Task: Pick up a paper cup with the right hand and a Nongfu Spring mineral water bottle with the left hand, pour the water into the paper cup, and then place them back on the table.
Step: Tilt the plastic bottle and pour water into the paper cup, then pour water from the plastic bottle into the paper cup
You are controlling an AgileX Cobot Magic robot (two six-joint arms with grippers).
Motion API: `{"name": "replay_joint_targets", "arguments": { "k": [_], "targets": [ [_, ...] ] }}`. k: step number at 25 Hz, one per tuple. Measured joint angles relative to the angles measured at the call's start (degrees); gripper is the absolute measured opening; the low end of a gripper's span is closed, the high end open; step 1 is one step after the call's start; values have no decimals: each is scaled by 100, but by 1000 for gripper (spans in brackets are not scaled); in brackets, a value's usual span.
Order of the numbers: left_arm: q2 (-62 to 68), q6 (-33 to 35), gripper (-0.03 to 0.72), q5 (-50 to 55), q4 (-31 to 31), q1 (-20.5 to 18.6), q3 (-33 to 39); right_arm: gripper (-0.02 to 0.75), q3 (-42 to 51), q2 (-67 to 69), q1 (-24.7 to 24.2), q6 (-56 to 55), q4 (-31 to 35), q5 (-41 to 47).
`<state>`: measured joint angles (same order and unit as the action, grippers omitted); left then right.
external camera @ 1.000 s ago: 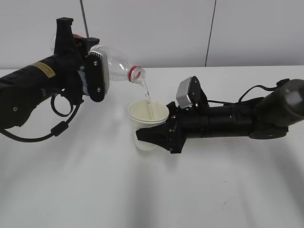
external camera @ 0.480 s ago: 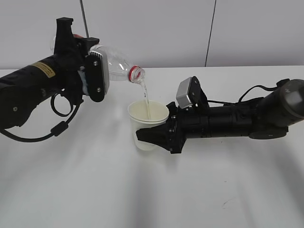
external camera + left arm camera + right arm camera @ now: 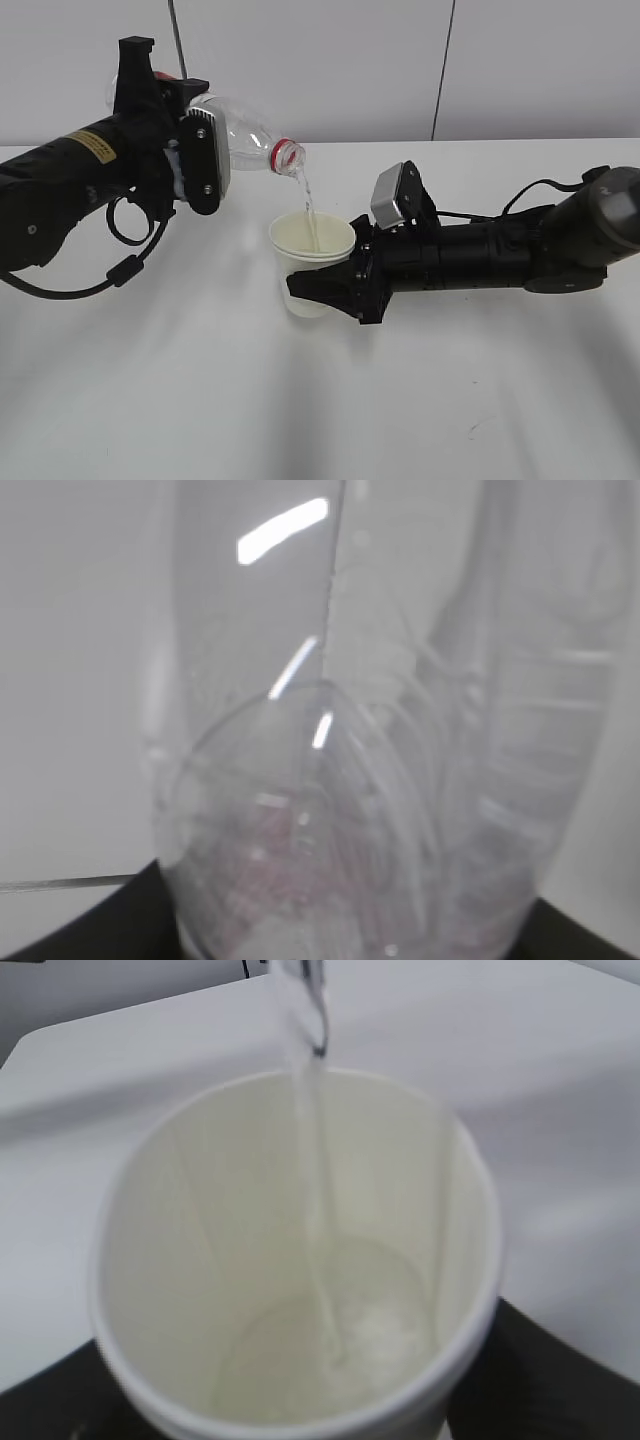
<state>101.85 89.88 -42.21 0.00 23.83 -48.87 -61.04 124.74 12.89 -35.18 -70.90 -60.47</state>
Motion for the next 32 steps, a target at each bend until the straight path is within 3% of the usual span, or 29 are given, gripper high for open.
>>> {"name": "replay_joint_targets", "arguments": {
  "k": [32],
  "targets": [
    [-5, 0, 356, -40, -241, 0, 0, 482, 0, 0, 0, 0, -27, 24]
  ]
}}
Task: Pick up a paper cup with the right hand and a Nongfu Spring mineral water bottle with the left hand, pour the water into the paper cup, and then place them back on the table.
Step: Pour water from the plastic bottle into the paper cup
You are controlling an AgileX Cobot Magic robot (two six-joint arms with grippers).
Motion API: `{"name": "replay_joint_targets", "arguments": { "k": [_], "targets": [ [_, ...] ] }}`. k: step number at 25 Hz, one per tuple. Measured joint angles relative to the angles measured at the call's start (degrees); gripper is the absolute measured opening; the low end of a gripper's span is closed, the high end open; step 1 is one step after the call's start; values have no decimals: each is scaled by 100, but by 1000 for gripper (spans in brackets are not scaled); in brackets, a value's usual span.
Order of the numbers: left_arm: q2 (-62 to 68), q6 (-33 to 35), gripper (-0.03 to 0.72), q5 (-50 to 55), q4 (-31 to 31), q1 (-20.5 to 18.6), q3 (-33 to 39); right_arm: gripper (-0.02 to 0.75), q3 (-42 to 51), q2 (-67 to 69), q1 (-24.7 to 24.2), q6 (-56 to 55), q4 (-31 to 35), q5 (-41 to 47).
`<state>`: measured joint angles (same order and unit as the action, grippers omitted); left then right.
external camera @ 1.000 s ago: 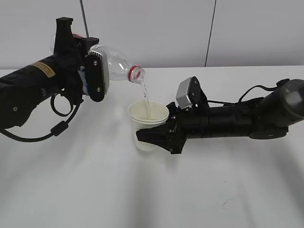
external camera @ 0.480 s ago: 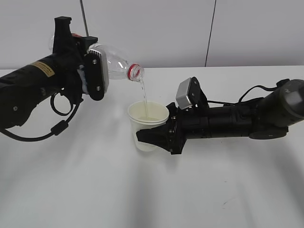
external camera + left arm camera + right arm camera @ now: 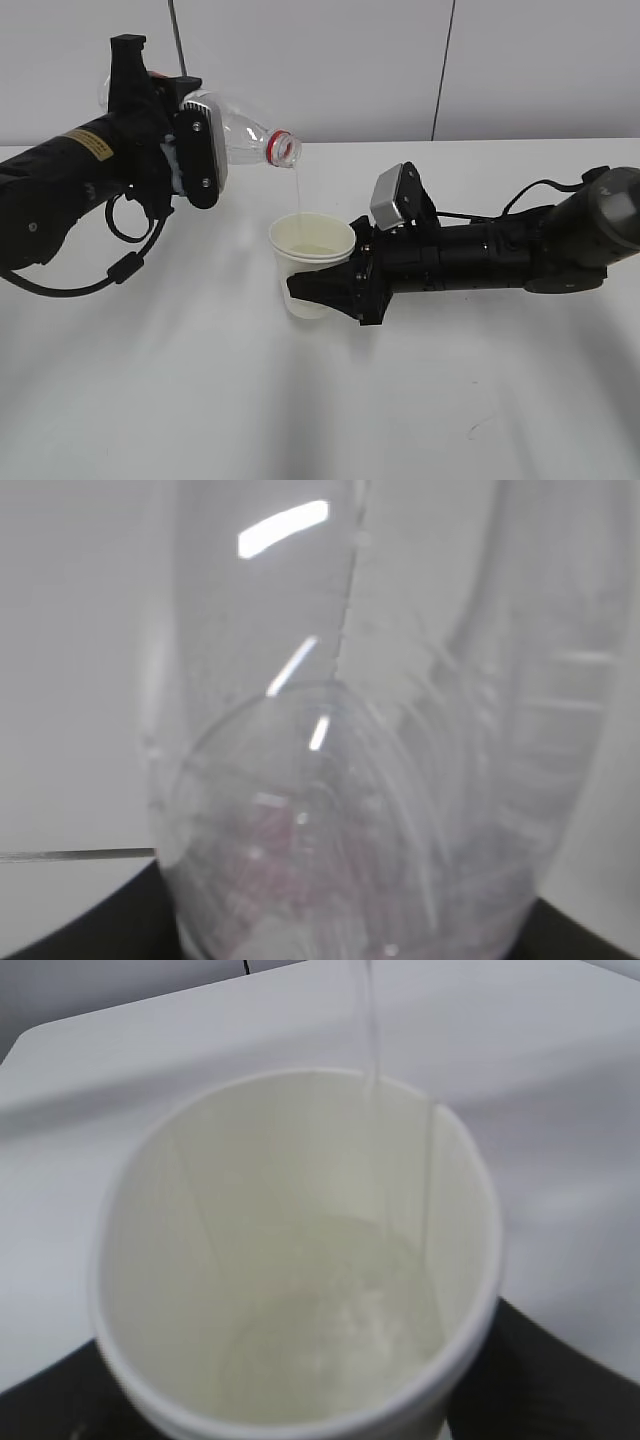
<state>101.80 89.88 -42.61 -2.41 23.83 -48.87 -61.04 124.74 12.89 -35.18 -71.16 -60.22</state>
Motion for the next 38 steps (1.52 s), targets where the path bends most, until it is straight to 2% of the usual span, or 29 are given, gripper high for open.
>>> {"name": "replay_joint_targets", "arguments": {
  "k": [38],
  "targets": [
    [-6, 225, 356, -6, -19, 0, 0, 482, 0, 0, 0, 0, 0, 0]
  ]
}}
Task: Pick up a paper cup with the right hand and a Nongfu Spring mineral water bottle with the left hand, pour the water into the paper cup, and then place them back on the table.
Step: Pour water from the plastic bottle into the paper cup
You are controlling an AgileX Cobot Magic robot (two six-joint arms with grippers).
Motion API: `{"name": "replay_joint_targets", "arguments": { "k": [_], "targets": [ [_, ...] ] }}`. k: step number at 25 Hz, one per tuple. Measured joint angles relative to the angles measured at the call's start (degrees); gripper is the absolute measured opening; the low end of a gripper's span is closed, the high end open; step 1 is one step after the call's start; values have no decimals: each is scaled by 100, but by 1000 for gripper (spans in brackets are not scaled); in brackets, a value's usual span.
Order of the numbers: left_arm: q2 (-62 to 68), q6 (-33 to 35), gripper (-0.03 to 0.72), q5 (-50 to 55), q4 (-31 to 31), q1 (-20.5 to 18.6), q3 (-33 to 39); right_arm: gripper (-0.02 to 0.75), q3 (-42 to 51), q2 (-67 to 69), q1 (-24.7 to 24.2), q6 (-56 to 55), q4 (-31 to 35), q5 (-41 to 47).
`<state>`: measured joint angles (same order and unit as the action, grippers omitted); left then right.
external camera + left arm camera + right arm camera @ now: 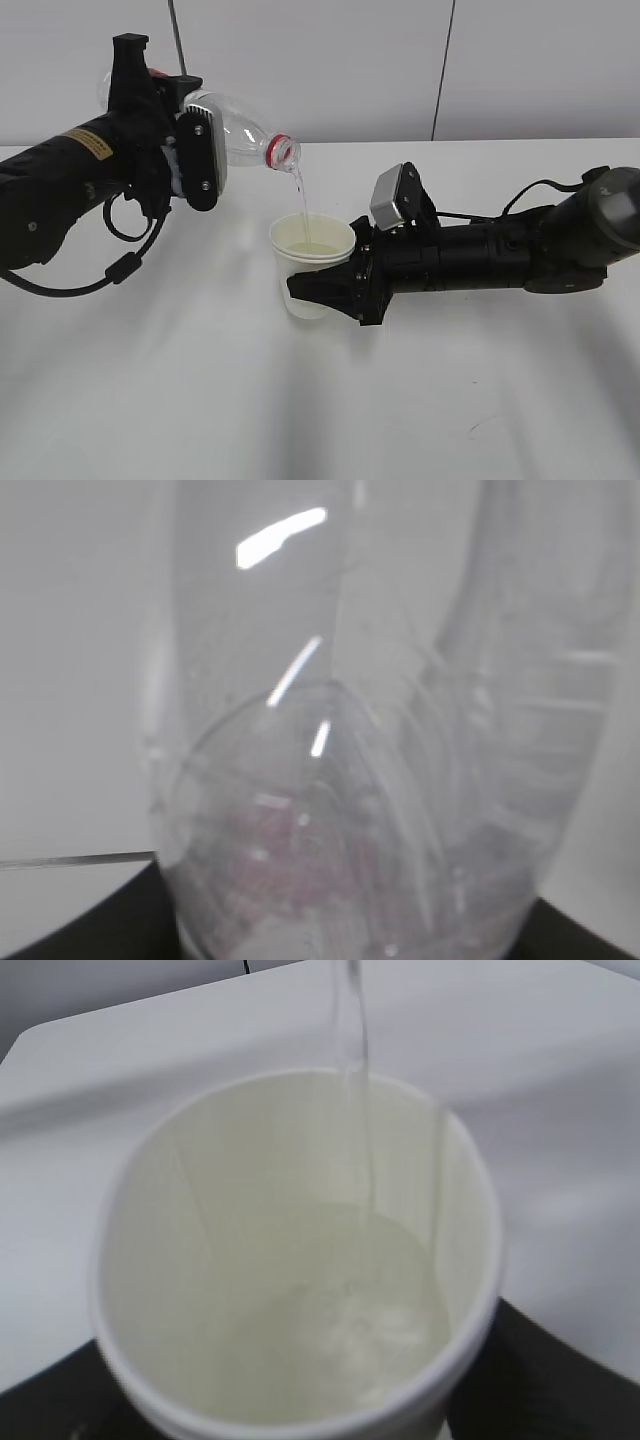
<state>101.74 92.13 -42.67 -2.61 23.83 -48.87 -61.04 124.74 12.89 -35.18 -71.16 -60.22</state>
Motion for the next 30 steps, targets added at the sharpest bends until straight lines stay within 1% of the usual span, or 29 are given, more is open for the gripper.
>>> {"name": "replay_joint_targets", "arguments": {
  "k": [8, 23, 30],
  "targets": [
    [0, 6, 356, -13, -190, 0, 0, 482, 0, 4, 0, 0, 0, 0],
    [0, -21, 356, -41, -280, 0, -5, 482, 0, 4, 0, 0, 0, 0],
    [0, -452, 356, -41, -328, 0, -5, 482, 0, 4, 0, 11, 47, 3]
  ]
}}
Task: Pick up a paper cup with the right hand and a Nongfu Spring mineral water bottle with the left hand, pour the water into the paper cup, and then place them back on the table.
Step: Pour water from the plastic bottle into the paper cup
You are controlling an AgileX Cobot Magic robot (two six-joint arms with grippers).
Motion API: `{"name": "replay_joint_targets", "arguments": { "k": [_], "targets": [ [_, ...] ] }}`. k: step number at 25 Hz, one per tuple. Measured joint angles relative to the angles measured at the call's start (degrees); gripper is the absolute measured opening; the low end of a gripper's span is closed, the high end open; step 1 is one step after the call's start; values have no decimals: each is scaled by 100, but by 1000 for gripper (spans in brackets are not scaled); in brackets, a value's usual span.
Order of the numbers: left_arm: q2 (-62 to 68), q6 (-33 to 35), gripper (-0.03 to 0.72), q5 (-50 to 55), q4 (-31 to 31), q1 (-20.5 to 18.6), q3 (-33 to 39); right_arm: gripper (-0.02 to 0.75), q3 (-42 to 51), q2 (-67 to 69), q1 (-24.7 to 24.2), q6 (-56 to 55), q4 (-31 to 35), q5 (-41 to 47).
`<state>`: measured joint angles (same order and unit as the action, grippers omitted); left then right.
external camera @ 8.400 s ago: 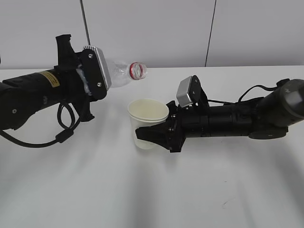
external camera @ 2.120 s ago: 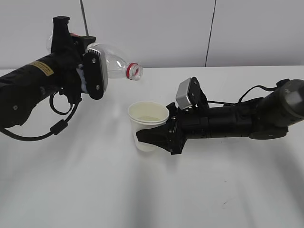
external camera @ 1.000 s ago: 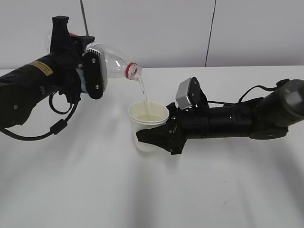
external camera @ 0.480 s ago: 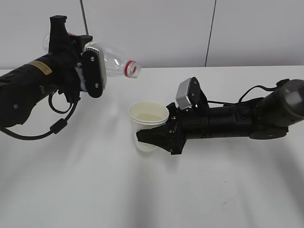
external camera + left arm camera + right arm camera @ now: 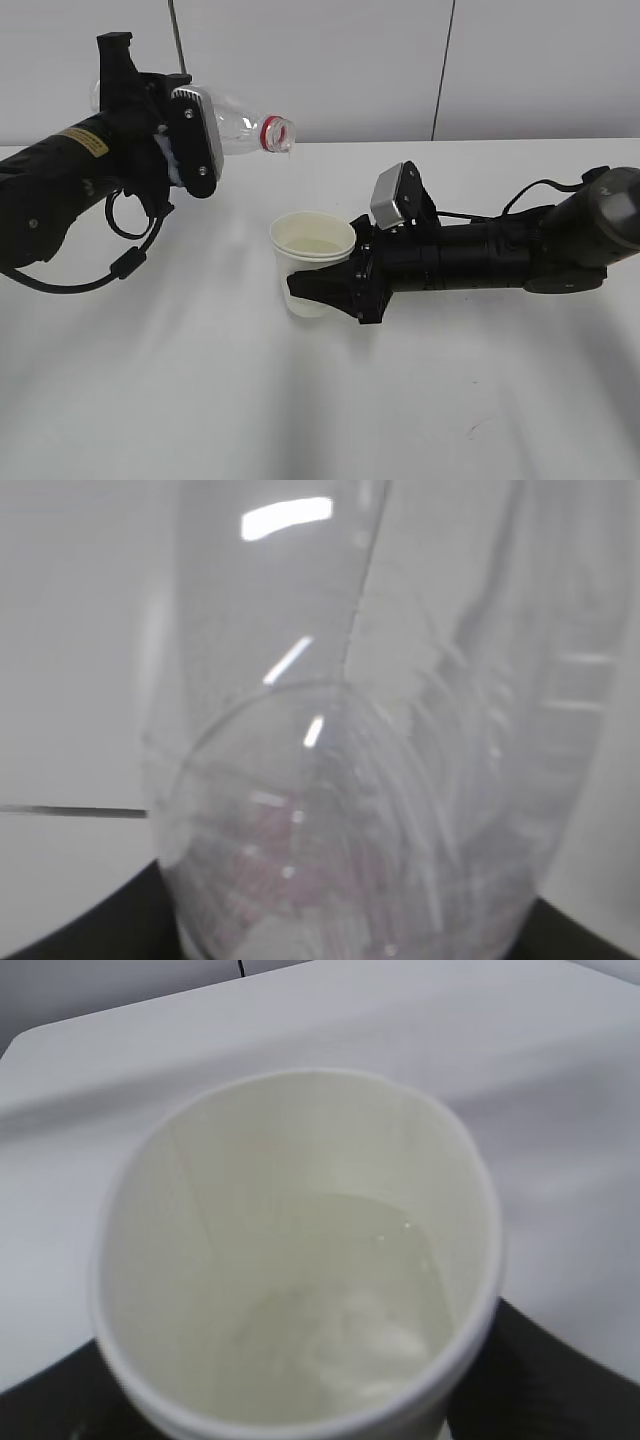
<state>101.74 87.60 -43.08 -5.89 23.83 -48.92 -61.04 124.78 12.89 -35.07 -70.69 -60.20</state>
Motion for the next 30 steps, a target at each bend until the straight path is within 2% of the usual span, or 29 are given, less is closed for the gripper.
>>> {"name": "replay_joint_targets", "arguments": {
  "k": [9, 30],
  "targets": [
    [0, -520, 356, 0, -316, 0, 0, 482, 0, 0, 0, 22, 42, 0],
    [0, -4272, 356, 283, -1303, 0, 0, 482, 0, 0, 0, 67, 57, 211]
  ]
}}
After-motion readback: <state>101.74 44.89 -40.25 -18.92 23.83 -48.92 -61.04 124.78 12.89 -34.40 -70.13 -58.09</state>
